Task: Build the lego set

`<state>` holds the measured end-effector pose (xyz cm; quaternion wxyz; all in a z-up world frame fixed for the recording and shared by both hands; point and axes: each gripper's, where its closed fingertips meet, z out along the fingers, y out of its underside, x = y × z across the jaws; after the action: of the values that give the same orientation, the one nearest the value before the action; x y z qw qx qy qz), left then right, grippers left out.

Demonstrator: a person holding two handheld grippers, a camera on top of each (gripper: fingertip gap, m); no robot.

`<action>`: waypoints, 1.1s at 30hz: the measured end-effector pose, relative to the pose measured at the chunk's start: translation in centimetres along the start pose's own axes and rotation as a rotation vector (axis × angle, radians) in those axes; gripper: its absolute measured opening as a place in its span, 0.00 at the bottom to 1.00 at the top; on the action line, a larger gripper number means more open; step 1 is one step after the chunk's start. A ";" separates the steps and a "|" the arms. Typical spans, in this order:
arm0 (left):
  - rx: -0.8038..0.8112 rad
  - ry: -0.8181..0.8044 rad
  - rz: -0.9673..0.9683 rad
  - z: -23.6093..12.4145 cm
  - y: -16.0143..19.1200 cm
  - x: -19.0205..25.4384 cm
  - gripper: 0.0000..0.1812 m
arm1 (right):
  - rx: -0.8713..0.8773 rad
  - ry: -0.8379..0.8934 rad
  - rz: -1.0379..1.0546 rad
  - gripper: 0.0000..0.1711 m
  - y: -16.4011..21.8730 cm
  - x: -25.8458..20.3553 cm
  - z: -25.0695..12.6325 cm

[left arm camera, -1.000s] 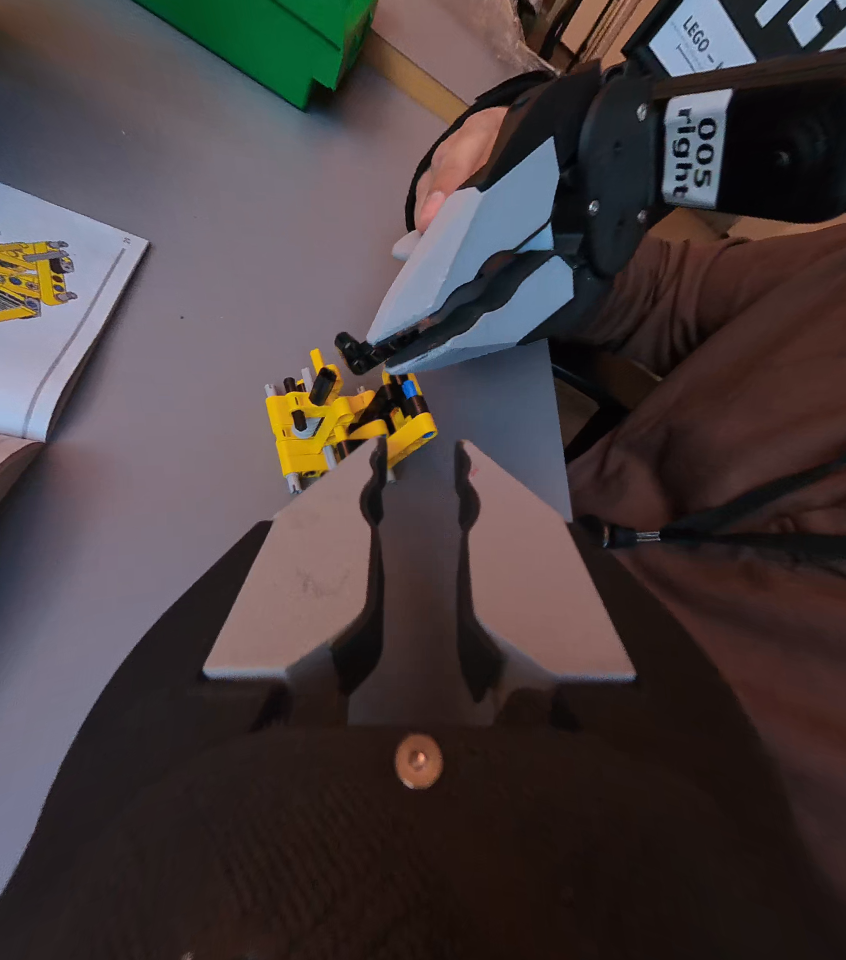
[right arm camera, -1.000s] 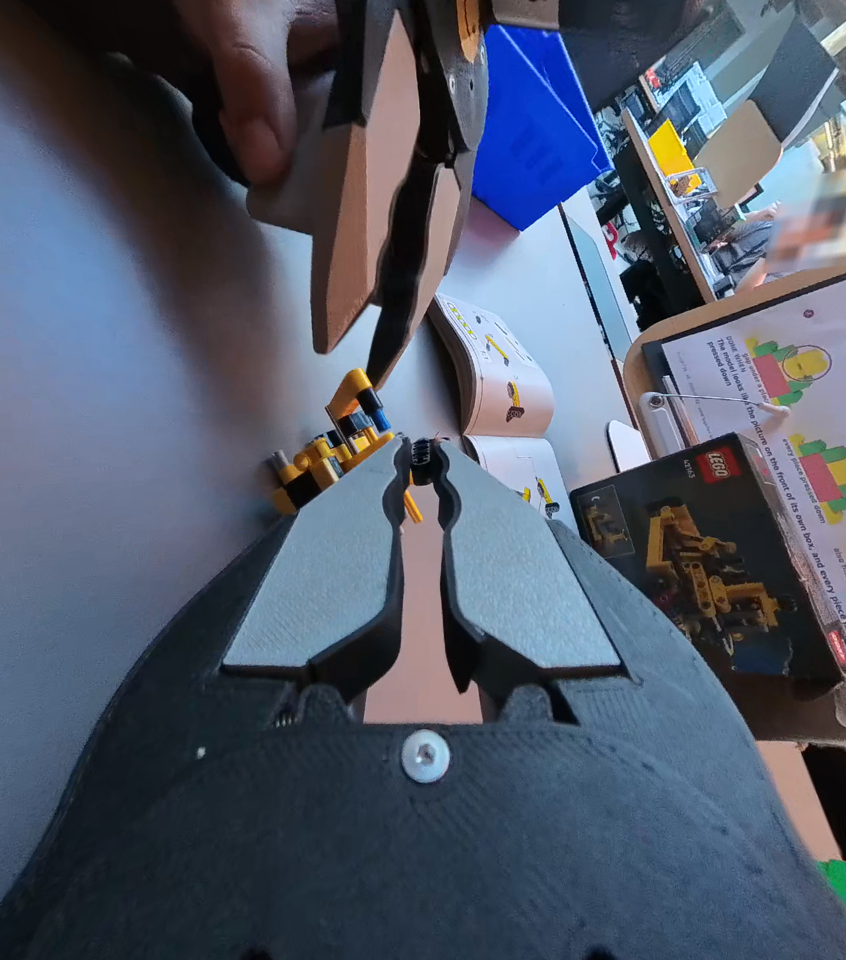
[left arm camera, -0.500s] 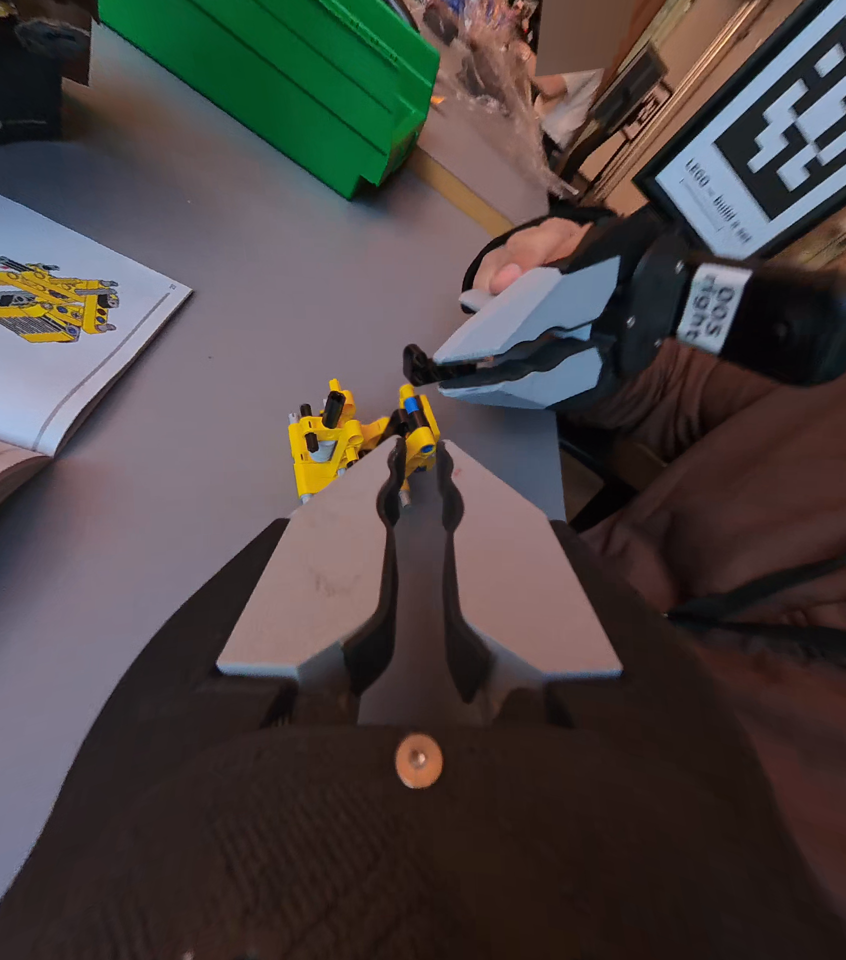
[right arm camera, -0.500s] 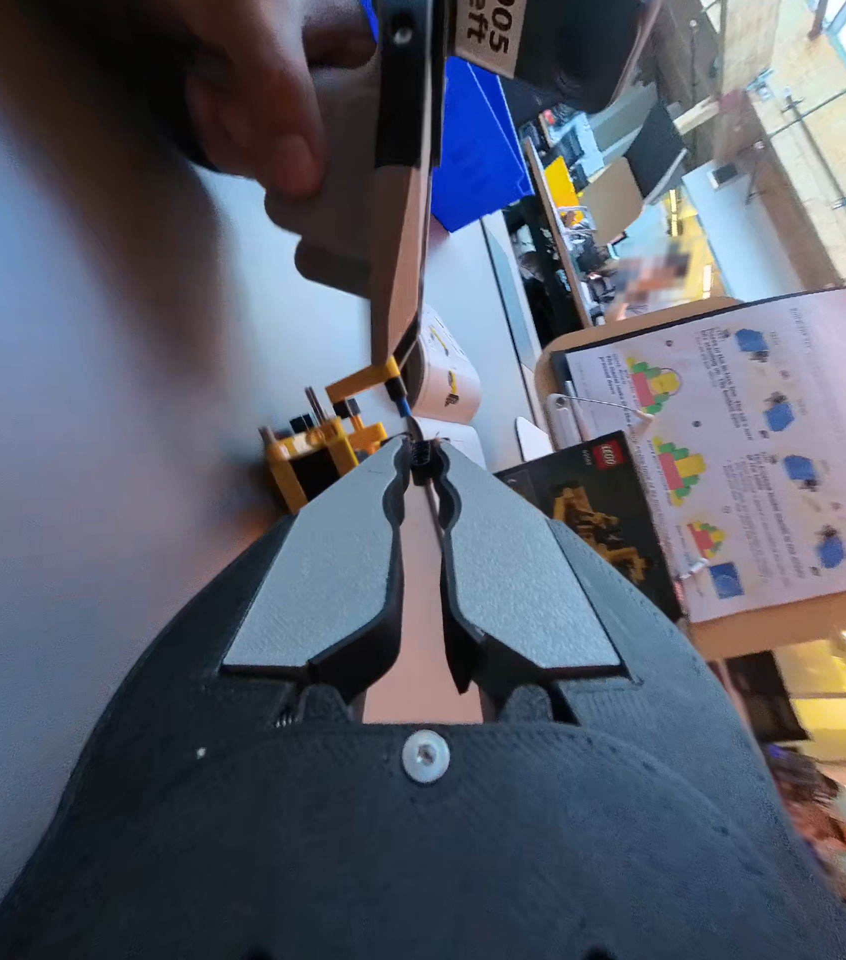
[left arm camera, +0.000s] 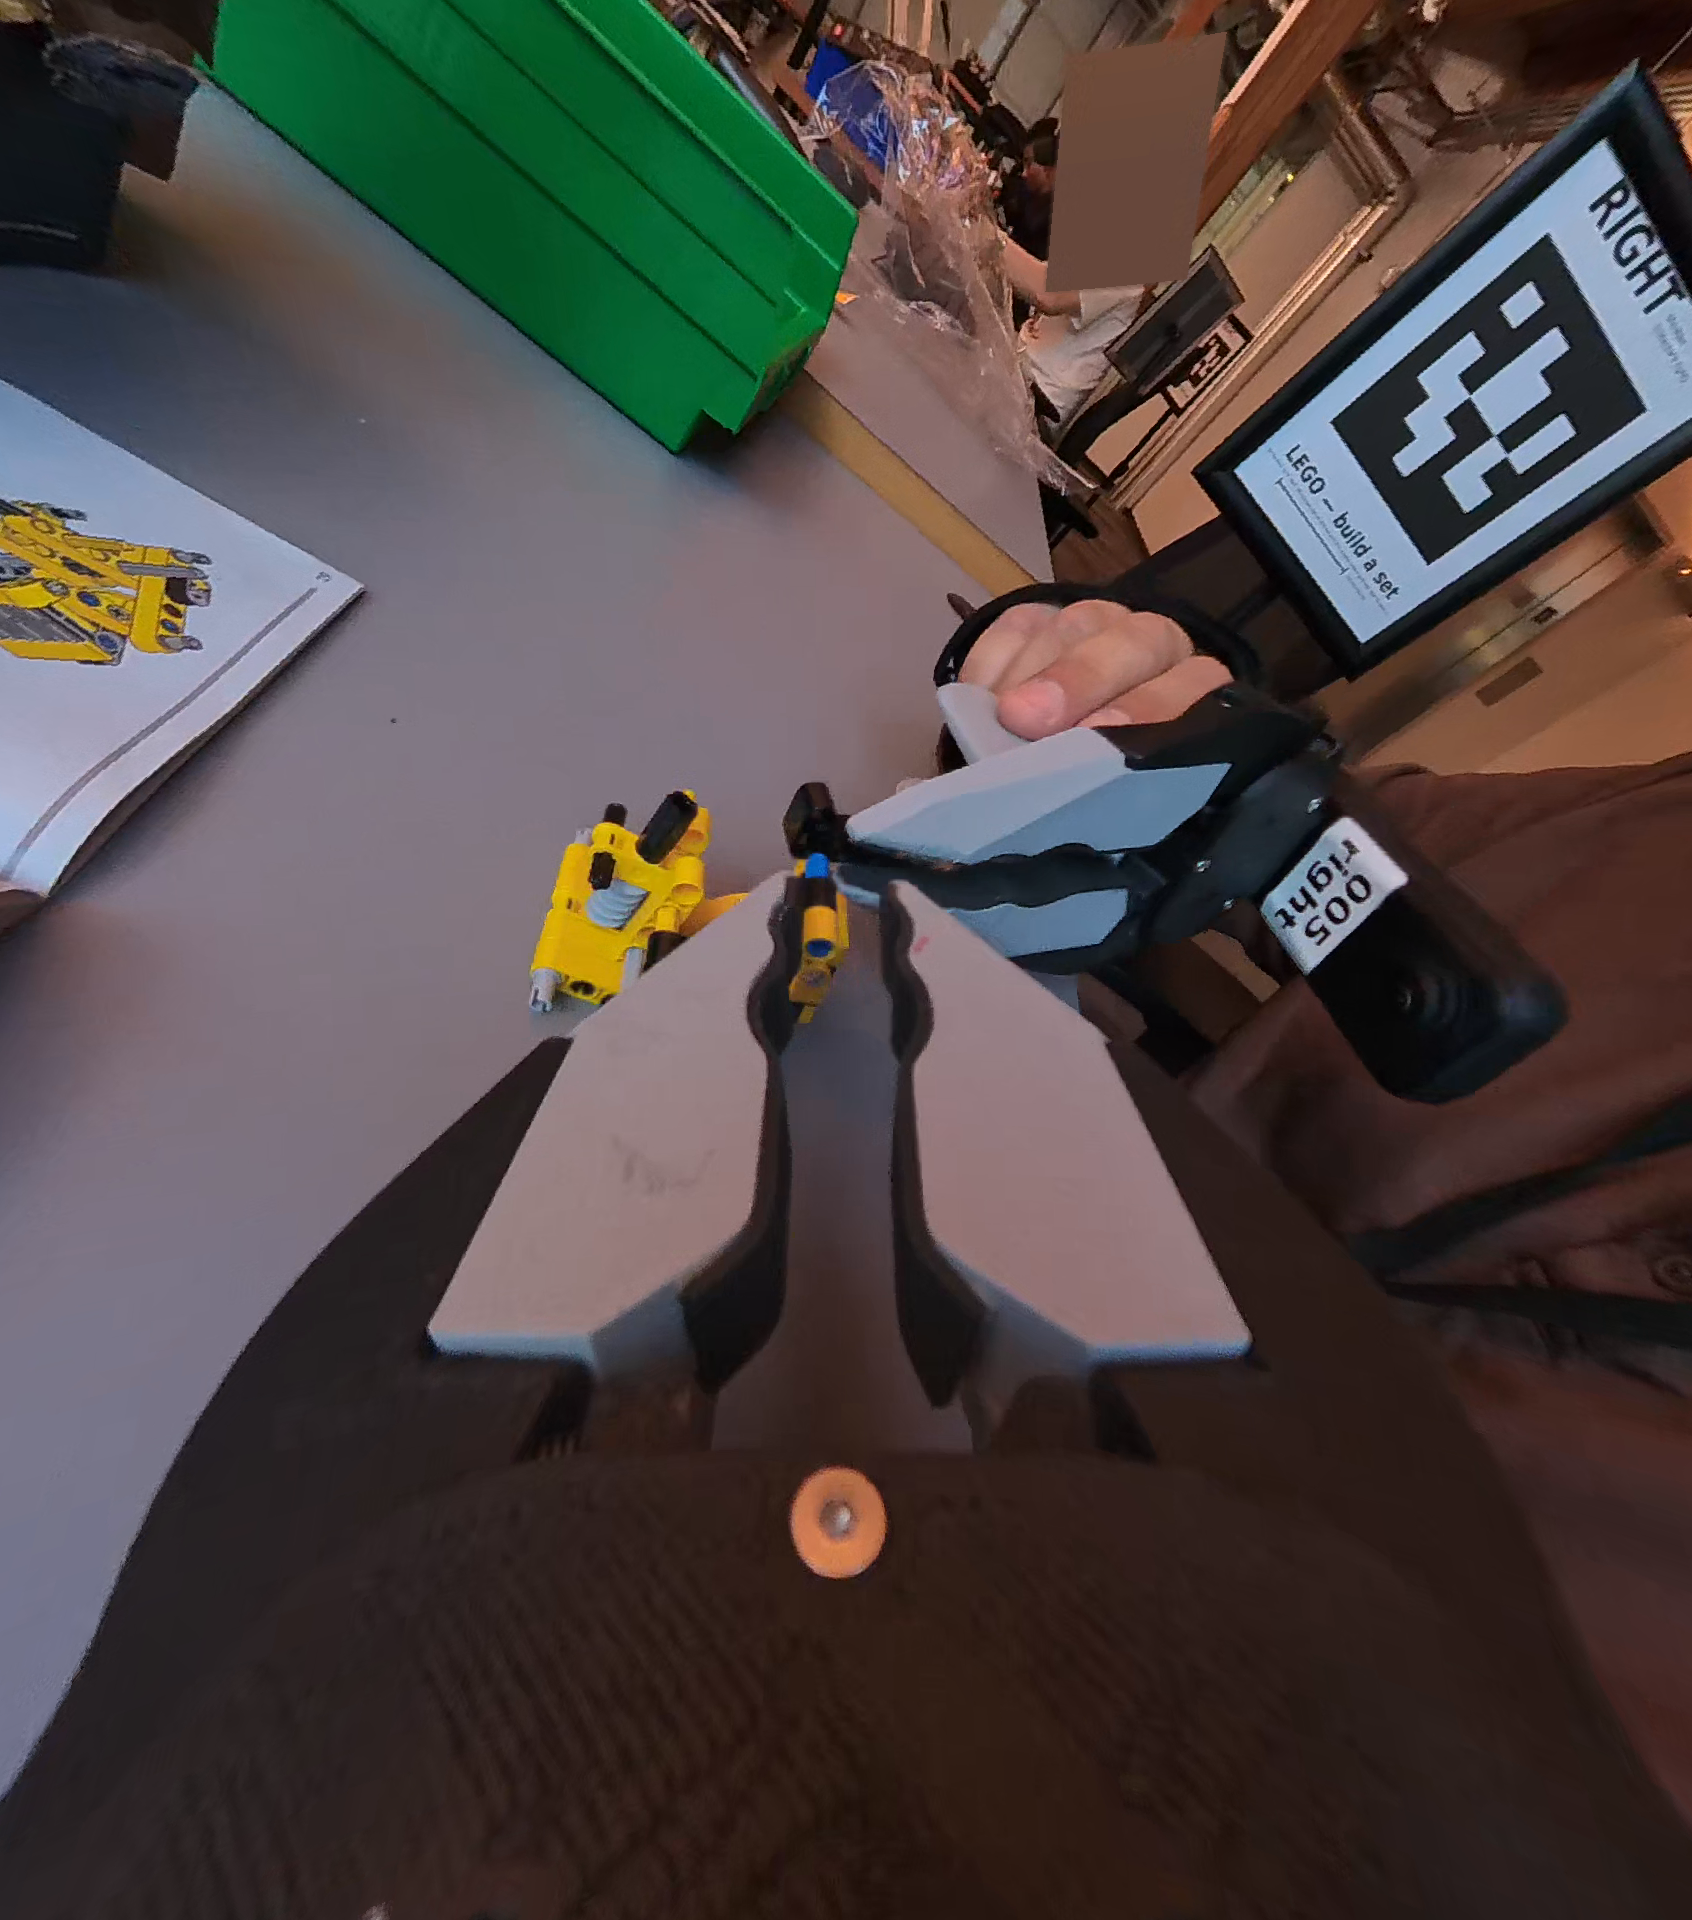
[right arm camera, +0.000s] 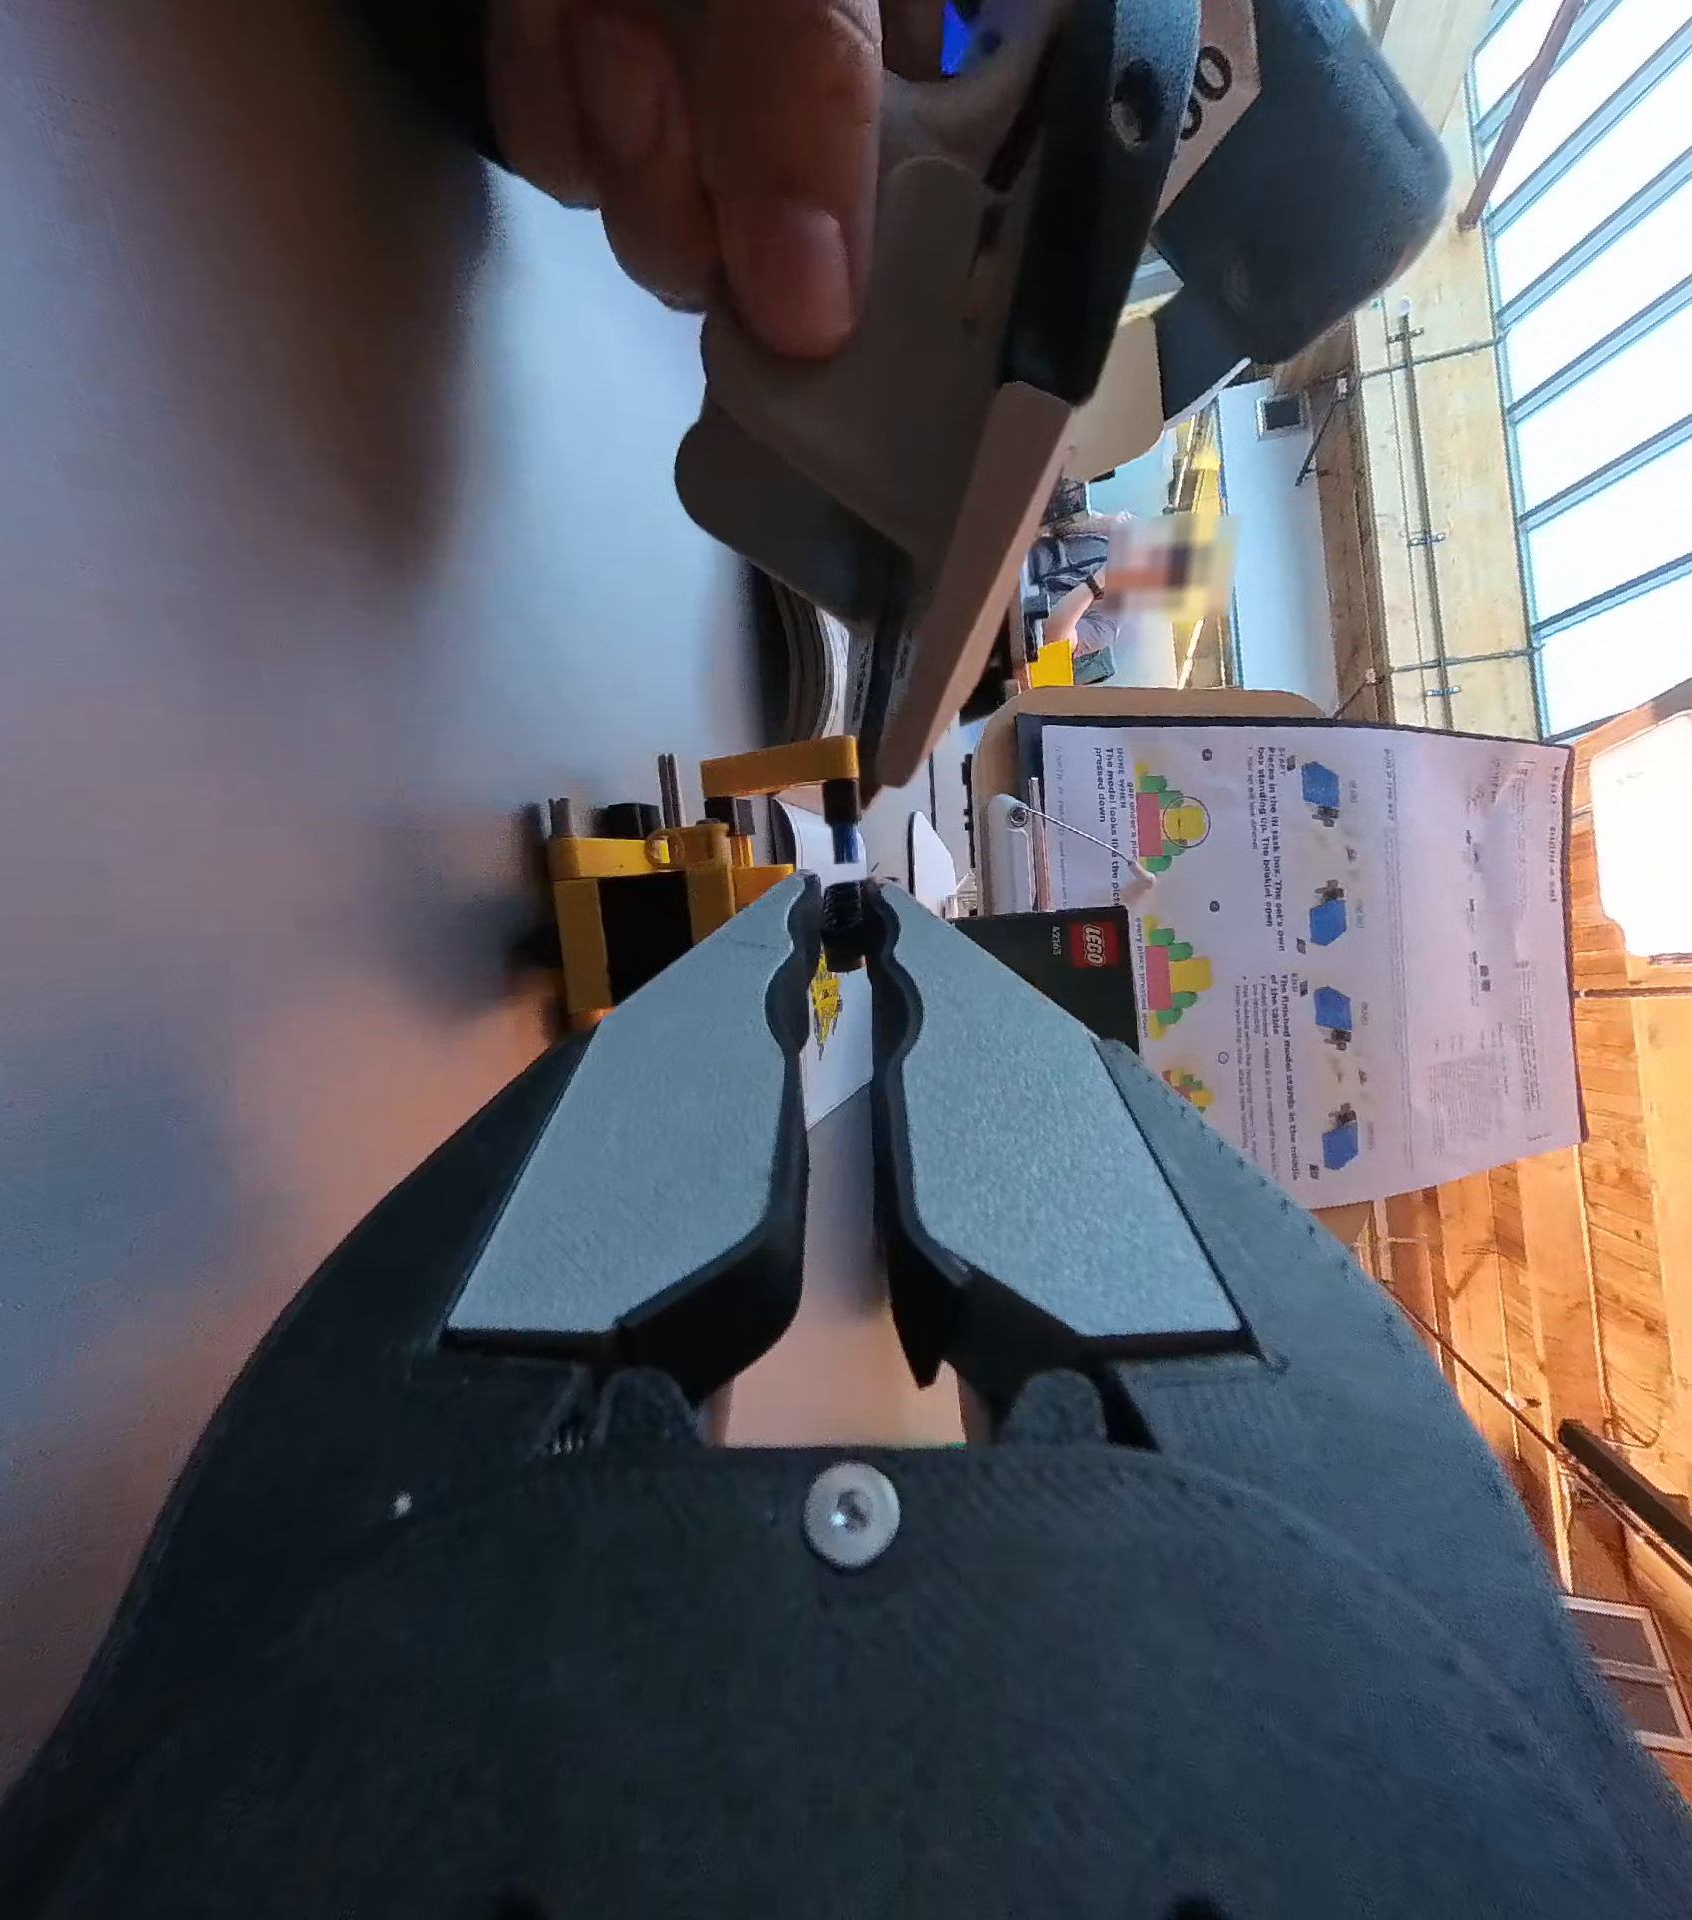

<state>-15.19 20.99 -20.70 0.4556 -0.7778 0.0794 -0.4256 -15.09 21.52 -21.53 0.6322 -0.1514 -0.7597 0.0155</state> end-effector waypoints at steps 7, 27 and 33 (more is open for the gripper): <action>-0.083 -0.063 0.122 0.7 1.4 0.2 0.12 | -0.001 0.004 0.023 0.02 0.2 0.1 -0.3; 0.045 0.072 -0.261 0.5 -0.3 -1.3 0.06 | -0.030 -0.002 0.067 0.02 0.2 0.3 0.5; 0.049 0.087 -0.296 0.5 -0.4 -1.4 0.06 | -0.048 -0.014 0.059 0.02 0.5 0.0 0.7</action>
<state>-15.74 22.25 -21.36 0.4031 -0.7505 -0.0269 -0.5231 -15.70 22.14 -21.79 0.6224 -0.1887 -0.7594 0.0167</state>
